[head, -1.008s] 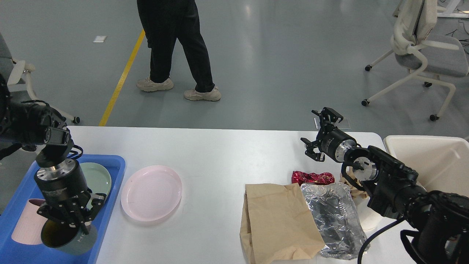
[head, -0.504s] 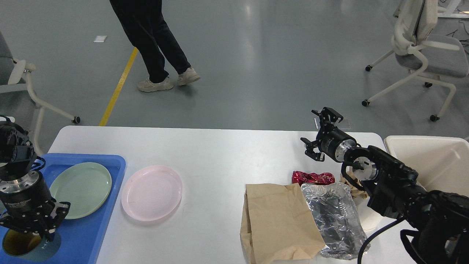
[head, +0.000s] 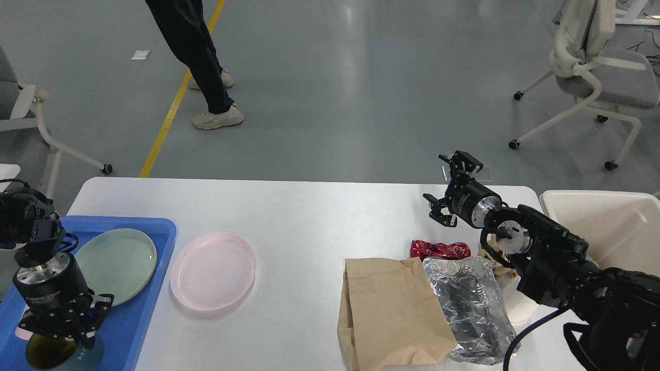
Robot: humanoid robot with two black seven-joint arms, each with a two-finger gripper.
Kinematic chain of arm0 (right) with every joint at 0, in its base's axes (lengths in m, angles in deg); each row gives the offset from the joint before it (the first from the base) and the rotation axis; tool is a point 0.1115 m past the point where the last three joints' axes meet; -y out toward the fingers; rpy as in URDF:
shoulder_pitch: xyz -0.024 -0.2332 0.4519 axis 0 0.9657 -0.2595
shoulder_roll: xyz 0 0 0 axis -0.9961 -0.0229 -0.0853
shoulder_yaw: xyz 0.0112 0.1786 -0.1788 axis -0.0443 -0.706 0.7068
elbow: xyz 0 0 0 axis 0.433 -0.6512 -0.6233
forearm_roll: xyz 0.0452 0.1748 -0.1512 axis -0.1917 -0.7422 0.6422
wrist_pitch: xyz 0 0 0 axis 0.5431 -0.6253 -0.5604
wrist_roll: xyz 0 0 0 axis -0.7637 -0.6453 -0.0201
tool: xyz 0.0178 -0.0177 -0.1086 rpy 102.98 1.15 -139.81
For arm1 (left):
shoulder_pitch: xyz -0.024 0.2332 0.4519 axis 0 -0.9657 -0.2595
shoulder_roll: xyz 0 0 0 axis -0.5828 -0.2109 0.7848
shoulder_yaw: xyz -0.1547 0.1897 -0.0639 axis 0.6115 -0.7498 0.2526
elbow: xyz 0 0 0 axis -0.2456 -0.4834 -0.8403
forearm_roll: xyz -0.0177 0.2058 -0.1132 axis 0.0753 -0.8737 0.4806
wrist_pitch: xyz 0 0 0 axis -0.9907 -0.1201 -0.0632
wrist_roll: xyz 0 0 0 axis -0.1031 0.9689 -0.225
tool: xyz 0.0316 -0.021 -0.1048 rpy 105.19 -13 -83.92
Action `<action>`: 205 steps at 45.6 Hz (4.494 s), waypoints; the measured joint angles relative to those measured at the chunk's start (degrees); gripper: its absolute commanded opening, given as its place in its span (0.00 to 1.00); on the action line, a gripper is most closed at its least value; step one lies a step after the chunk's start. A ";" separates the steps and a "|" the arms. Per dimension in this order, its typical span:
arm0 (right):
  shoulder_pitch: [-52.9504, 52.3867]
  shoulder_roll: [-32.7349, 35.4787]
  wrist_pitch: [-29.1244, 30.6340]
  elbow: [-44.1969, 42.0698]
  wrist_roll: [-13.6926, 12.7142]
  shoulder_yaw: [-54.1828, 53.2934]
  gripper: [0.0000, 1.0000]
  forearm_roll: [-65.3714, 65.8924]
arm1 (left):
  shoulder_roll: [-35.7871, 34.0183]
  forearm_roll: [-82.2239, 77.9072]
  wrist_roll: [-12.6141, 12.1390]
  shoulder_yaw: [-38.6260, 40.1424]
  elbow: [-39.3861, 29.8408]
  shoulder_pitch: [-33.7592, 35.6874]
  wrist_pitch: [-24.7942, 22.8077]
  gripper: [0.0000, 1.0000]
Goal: Tidy desktop
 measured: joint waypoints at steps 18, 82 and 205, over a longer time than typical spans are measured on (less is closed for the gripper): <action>0.00 0.00 0.00 0.00 0.00 0.03 1.00 0.00 | 0.63 0.00 -0.06 0.11 0.08 -2.31 0.01 0.38; 0.02 0.00 0.00 -0.01 0.00 0.05 1.00 0.00 | 1.76 5.28 0.78 -2.05 -11.05 28.13 0.03 0.94; 0.01 0.00 0.00 -0.01 0.00 0.02 1.00 0.00 | 7.69 45.34 0.20 6.97 -0.17 -11.19 27.40 0.88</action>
